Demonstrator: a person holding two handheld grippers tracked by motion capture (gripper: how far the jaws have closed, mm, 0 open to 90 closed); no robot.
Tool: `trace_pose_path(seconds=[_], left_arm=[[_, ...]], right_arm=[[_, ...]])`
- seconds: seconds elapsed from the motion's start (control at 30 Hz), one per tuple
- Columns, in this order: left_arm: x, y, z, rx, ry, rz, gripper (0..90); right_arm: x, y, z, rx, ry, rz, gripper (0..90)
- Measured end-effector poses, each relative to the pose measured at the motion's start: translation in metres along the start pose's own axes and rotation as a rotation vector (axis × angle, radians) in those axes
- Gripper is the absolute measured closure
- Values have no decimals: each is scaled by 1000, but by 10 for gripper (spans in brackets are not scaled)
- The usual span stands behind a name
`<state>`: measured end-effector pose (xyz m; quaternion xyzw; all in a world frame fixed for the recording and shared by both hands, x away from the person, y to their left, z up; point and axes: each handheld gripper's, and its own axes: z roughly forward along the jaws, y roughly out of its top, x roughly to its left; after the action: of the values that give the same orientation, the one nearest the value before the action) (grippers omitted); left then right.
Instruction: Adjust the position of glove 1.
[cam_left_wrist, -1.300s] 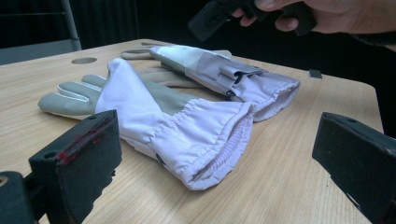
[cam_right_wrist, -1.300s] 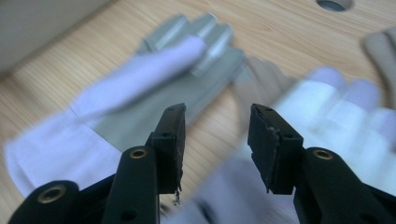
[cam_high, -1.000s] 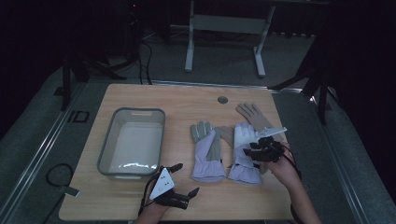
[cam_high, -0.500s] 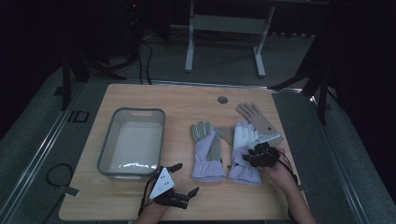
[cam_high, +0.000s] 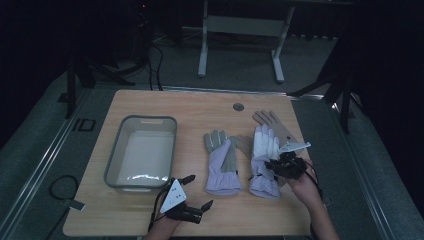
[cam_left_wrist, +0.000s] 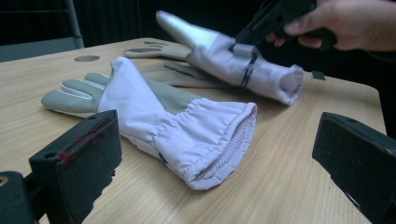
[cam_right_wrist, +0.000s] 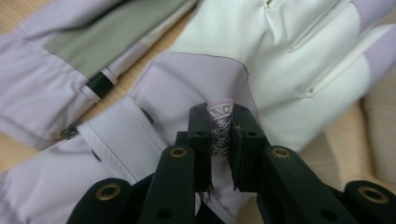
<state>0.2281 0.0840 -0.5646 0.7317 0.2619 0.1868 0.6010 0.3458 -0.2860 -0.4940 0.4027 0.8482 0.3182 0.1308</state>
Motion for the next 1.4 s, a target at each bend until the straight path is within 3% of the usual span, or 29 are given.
trace_pose_path(seconds=[0.23, 0.37, 0.73, 1.03, 1.3, 1.4], left_arm=[[0, 0, 0, 2, -1, 3, 12], [0, 0, 0, 1, 1, 3, 12], [-1, 0, 0, -2, 4, 8, 12], [-1, 0, -1, -10, 7, 7, 12], [-1, 0, -1, -8, 6, 7, 13], [-1, 0, -1, -9, 6, 8, 12]], right_arm=[[1, 15, -18, -30, 9, -16, 802], [8, 36, -32, -65, 30, -49, 804], [46, 89, -44, -108, 46, -105, 804], [80, 110, -21, -43, 57, -132, 805], [96, 109, 18, 53, 49, -136, 804], [100, 105, 33, 77, 40, -159, 803]])
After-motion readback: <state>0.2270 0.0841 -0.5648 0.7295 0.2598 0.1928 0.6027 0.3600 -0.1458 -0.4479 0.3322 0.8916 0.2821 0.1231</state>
